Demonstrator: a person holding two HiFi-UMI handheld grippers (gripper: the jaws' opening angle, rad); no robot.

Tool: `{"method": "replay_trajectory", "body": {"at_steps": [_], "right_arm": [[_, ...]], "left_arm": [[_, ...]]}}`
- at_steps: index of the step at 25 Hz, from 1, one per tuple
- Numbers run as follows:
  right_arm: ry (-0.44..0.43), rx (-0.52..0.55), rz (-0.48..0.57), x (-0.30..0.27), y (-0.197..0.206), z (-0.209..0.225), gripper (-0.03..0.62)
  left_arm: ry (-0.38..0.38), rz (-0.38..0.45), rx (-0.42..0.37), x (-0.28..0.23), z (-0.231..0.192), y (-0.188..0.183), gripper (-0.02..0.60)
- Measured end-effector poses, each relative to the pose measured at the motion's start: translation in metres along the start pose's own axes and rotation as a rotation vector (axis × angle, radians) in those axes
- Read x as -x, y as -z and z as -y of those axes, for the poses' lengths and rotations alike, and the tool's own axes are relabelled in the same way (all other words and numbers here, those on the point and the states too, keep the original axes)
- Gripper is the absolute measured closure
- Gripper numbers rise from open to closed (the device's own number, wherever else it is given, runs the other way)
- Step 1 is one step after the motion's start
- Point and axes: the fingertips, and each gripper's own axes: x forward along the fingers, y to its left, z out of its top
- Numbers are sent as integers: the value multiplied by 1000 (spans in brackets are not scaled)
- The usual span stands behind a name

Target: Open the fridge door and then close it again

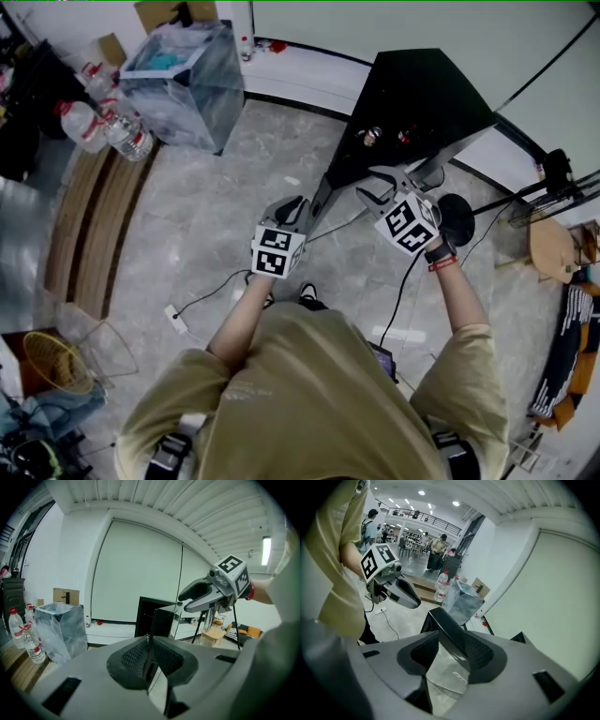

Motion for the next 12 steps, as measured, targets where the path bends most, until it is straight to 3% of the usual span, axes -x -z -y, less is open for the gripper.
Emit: {"method": "replay_trajectory", "body": {"at_steps": [12], "right_arm": [[-35, 314, -84, -26, 11, -6, 355]], "left_arm": [[23, -113, 27, -15, 6, 47, 529]]}}
